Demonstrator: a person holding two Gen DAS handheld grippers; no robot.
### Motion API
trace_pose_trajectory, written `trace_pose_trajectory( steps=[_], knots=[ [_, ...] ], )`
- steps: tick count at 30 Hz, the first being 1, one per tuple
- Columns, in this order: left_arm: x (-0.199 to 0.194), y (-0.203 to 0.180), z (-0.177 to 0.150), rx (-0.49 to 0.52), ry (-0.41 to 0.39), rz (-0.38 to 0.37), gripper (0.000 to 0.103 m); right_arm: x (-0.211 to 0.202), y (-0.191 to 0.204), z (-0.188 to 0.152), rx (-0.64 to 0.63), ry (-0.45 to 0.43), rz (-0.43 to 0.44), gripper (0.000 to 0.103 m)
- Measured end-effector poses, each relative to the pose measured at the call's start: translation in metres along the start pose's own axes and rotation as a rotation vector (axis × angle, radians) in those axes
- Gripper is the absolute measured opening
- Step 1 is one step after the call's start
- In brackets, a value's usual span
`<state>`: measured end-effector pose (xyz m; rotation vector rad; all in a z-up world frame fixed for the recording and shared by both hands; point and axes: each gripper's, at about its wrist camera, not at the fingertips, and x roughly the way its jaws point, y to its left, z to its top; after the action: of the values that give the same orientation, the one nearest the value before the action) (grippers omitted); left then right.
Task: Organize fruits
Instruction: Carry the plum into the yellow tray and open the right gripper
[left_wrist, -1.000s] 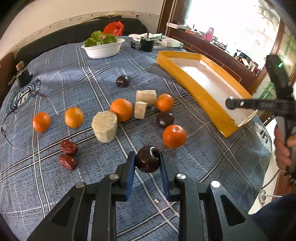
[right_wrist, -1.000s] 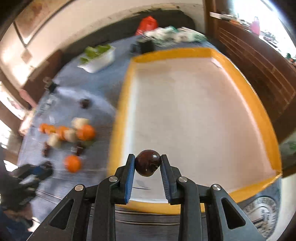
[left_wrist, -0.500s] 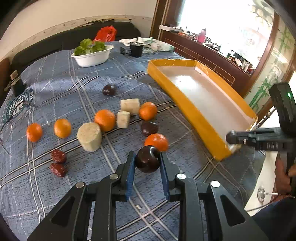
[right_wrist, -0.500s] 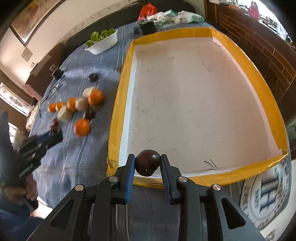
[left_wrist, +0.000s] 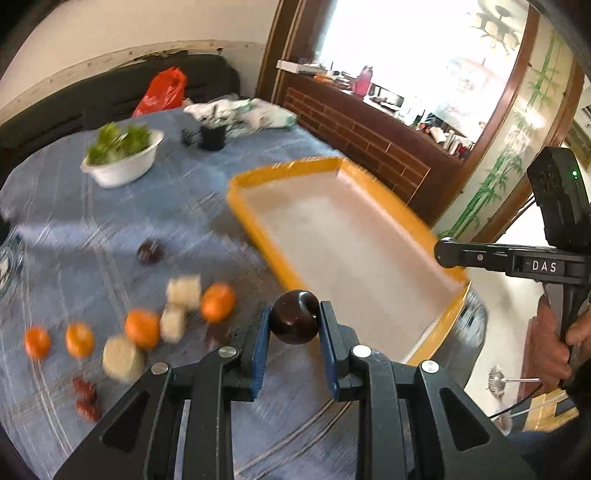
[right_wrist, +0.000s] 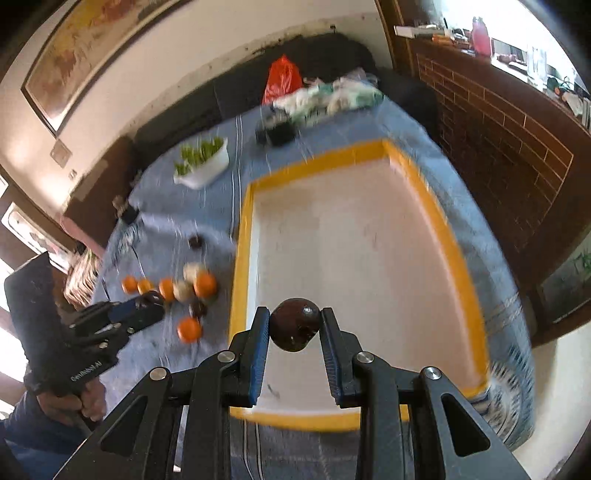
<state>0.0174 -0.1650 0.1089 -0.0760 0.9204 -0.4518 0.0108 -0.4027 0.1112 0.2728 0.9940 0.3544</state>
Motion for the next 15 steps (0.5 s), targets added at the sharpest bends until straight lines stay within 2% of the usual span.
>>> trace_pose_trajectory(
  steps=[8, 11, 15],
  knots=[
    [0.044, -0.04, 0.088, -0.004, -0.007, -0.035, 0.025, 0.014, -0.011, 0.071, 0.056, -0.028, 0.031, 0.03],
    [0.071, -0.049, 0.106, -0.022, -0.001, -0.02, 0.025, 0.035, -0.018, 0.097, 0.102, -0.017, 0.056, 0.03],
    [0.111, -0.044, 0.114, -0.058, 0.042, 0.009, 0.025, 0.065, -0.033, 0.112, 0.121, 0.033, 0.059, 0.03]
  ],
)
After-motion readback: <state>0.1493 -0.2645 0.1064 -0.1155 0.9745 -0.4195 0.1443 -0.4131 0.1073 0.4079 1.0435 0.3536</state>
